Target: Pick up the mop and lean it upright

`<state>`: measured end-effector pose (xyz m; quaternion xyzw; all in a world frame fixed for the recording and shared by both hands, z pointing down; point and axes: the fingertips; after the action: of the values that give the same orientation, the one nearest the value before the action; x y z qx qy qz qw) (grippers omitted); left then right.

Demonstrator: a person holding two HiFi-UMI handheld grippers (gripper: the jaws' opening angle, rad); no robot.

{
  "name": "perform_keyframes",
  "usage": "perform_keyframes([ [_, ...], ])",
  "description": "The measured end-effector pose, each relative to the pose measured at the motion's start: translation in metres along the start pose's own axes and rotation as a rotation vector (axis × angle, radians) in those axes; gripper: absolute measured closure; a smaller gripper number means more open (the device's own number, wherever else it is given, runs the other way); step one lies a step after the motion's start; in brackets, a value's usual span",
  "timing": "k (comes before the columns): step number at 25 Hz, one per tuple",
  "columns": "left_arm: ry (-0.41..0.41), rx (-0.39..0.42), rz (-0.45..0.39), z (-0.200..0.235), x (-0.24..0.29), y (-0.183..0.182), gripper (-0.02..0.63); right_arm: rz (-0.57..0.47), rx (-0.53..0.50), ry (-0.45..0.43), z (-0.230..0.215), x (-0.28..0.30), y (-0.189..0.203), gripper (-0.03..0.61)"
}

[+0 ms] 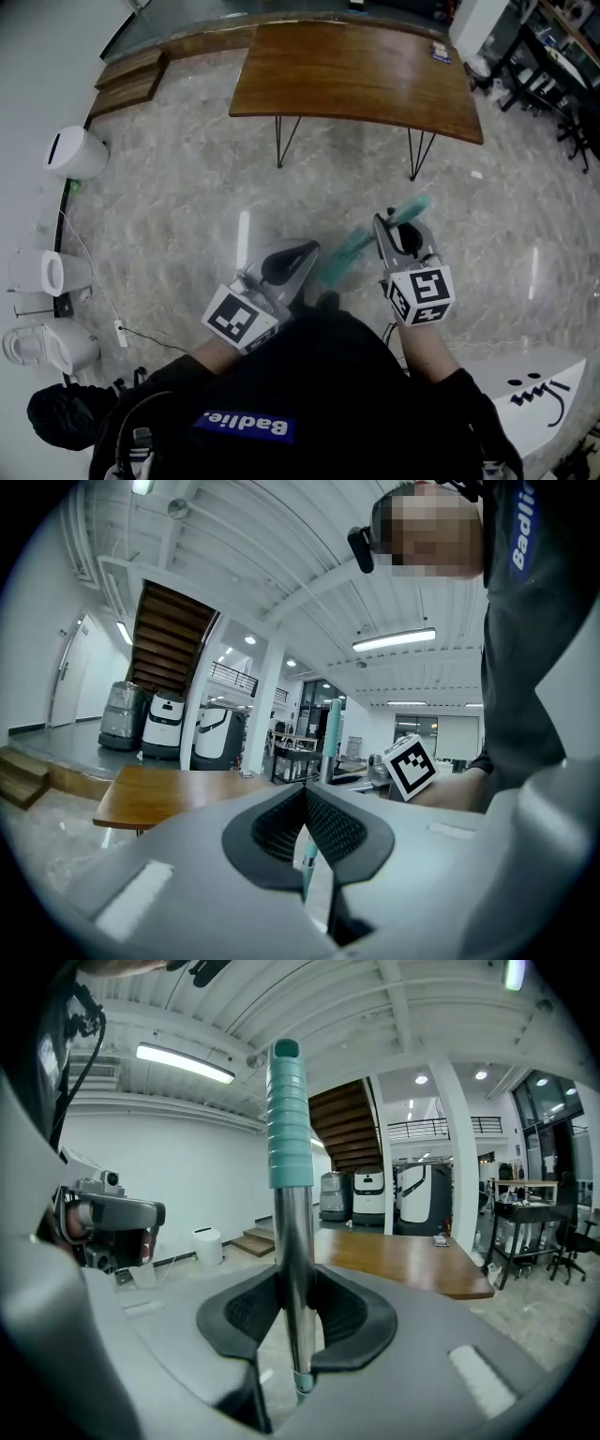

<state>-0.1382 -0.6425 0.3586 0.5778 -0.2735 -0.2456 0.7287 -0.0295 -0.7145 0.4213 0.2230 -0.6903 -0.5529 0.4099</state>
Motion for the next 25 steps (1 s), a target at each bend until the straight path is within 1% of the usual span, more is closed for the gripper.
perform_keyframes([
  [3, 0.039, -0.017, 0.001, 0.012, 0.024, 0.003, 0.594, 0.008, 0.014, 0.055, -0.028, 0.01, 0.001, 0.477],
  [6, 0.081, -0.015, -0.012, 0.031, 0.044, -0.001, 0.594, 0.014, 0.018, 0.097, -0.045, 0.023, -0.002, 0.477],
  [9, 0.12, -0.016, -0.018, 0.057, 0.063, -0.01, 0.594, 0.021, 0.021, 0.133, -0.055, 0.041, -0.011, 0.477],
  [14, 0.192, -0.033, -0.004, 0.107, 0.089, -0.025, 0.594, 0.034, 0.038, 0.211, -0.077, 0.078, -0.029, 0.477],
  [19, 0.26, -0.027, 0.018, 0.151, 0.113, -0.033, 0.595, 0.068, 0.064, 0.292, -0.104, 0.11, -0.032, 0.477],
  [22, 0.284, -0.037, 0.034, 0.176, 0.113, -0.033, 0.594, 0.095, 0.084, 0.339, -0.112, 0.129, -0.026, 0.477],
  [25, 0.279, -0.054, 0.044, 0.201, 0.115, -0.03, 0.594, 0.102, 0.102, 0.383, -0.123, 0.149, -0.024, 0.477],
])
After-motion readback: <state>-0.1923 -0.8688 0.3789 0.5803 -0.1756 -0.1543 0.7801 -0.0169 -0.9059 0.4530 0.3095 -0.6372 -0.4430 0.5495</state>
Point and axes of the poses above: the fingertips, and each gripper's own axes: x forward along the fingers, z to its left, y out of its underside, and after that the axes turned 1 degree about -x, right-handed
